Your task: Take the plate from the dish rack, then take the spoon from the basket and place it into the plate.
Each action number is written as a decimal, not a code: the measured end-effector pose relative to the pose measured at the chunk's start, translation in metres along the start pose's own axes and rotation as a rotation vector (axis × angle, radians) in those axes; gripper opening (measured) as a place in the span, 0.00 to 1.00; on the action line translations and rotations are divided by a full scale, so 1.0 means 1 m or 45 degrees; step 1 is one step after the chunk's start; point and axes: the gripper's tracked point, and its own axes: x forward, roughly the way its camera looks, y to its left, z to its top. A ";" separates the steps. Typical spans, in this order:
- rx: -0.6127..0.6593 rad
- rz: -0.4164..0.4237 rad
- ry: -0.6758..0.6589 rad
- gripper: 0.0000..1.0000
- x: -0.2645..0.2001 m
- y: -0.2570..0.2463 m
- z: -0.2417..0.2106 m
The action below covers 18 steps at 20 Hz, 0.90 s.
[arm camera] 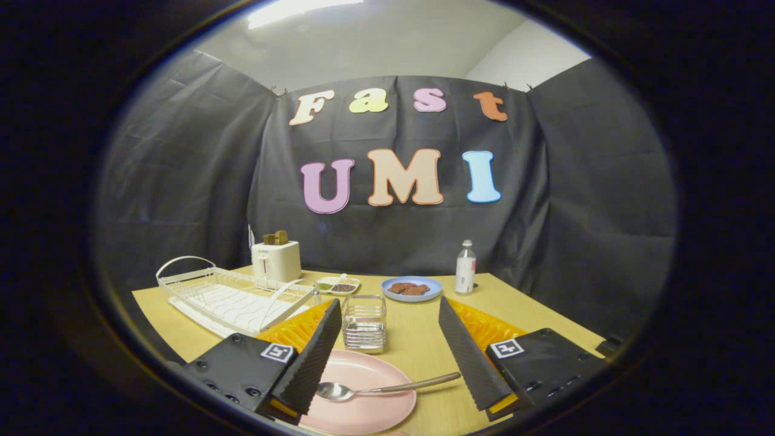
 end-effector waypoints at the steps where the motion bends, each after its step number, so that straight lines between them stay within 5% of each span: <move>1: -0.006 0.000 -0.003 1.00 -0.001 0.000 0.000; 18: 0.057 0.048 -0.018 1.00 -0.003 -0.001 0.006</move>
